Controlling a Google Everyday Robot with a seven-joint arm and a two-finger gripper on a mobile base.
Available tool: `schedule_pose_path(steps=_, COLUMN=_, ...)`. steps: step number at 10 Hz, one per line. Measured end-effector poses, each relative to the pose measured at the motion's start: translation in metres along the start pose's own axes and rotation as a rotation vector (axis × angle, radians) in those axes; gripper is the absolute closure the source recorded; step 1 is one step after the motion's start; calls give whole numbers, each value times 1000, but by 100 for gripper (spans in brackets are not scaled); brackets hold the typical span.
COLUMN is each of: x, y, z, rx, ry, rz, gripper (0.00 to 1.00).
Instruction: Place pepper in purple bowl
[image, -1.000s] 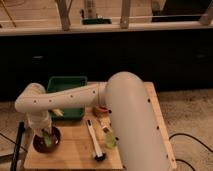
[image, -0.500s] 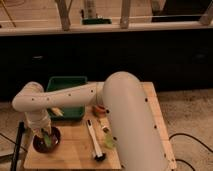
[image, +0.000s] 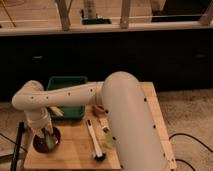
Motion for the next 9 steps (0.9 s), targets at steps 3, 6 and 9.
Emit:
schedule_pose_path(steps=3, x=-1, y=1, z=-2, rx=-2, ry=-3, rz=-2, gripper=20)
schedule_pose_path(steps=6, x=-1, y=2, z=-5, rx=-7, ry=-5, rz=-1, gripper=20)
schedule_pose_path(steps=9, x=-1, y=2, z=-8, rx=-12, ry=-10, rz=1, gripper=20)
